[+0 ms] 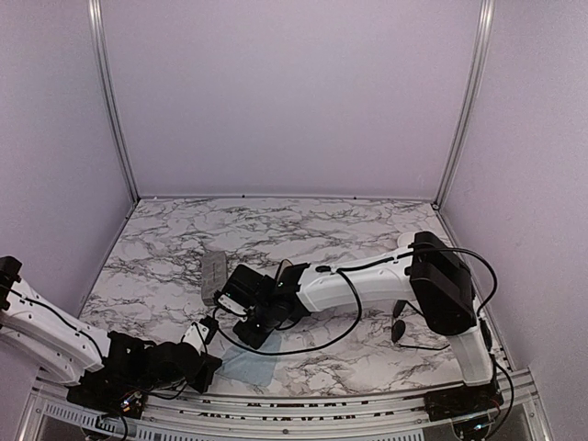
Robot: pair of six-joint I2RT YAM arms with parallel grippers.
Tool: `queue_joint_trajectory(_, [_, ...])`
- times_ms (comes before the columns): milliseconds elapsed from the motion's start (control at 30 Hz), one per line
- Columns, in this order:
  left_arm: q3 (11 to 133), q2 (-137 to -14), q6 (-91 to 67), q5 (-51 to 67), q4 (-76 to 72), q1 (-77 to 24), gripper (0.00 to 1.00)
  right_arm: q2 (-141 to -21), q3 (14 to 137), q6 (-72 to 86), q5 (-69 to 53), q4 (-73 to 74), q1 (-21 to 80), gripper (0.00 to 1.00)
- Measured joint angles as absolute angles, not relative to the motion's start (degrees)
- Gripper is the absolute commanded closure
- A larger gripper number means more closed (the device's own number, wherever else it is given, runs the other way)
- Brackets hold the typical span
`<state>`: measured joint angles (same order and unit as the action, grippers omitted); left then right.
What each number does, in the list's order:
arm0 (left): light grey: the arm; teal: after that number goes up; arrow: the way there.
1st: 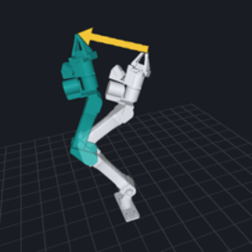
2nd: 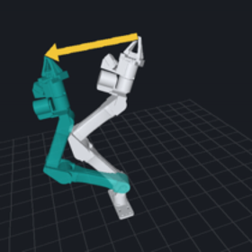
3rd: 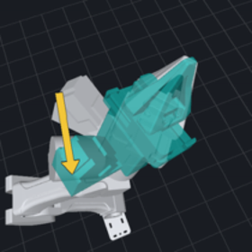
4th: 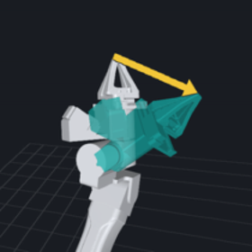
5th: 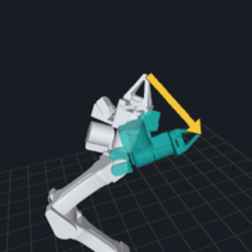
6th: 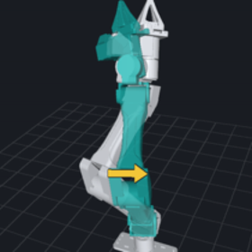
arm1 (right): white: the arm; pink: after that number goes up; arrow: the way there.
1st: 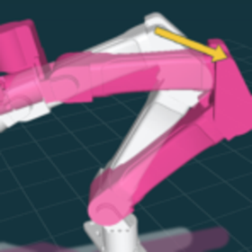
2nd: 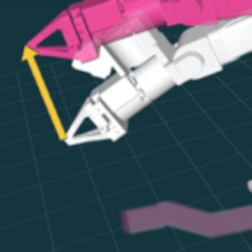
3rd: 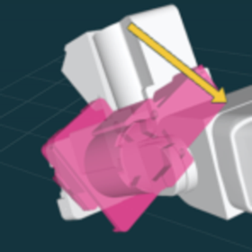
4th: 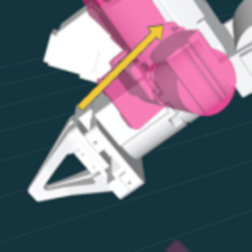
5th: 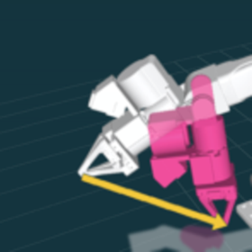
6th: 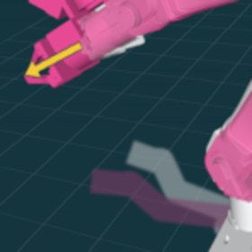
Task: Organize the sunglasses
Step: Pick up the glasses cleaning cloth from the center of the board.
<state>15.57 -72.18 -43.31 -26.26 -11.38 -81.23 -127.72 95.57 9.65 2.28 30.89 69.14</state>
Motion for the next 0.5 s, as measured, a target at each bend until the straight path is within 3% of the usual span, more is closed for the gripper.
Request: queue_joint_trajectory(500, [16.10,-73.89,-43.29,-26.85,-12.86,-81.23,1.00,-126.28,92.23,8.43,-1.65,27.27,69.58,0.92])
